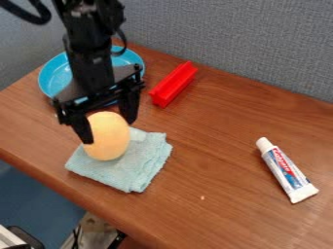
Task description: Put the yellow ball on the blue plate
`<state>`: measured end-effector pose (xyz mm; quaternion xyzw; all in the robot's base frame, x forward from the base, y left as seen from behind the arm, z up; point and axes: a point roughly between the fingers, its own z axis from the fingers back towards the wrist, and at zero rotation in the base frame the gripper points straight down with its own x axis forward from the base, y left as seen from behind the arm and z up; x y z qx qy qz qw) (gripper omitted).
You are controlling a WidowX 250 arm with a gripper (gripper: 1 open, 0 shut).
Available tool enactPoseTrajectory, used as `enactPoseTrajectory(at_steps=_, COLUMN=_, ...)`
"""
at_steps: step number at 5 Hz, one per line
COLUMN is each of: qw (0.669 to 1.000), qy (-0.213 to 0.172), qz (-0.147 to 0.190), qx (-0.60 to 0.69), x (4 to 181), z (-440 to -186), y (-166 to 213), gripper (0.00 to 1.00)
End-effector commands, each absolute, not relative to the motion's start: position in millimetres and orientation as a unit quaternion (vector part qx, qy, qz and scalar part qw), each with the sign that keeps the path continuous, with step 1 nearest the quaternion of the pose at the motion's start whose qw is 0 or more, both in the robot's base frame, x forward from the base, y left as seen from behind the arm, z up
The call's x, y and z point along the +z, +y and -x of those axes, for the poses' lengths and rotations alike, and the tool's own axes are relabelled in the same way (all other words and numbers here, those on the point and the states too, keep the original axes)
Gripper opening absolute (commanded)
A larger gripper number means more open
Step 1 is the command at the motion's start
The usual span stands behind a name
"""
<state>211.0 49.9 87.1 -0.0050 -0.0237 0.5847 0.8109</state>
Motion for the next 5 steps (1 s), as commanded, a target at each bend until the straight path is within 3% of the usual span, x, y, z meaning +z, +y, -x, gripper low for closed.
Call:
enactPoseTrajectory(at_steps=1, qw=0.768, qy=-0.036, qz=0.003, qx=0.639, x=72.8, z=-216, y=58, gripper=1.00)
enactPoseTrajectory(at_steps=3, qw=0.756, qy=-0.057, qz=-0.003, qx=0.652, x=55.3, z=-222, y=66, gripper=1.00)
enactPoseTrajectory(at_steps=5, qw=0.755, qy=-0.075, qz=-0.018, qx=0.651, x=49.0, z=-225, y=74, gripper=1.00)
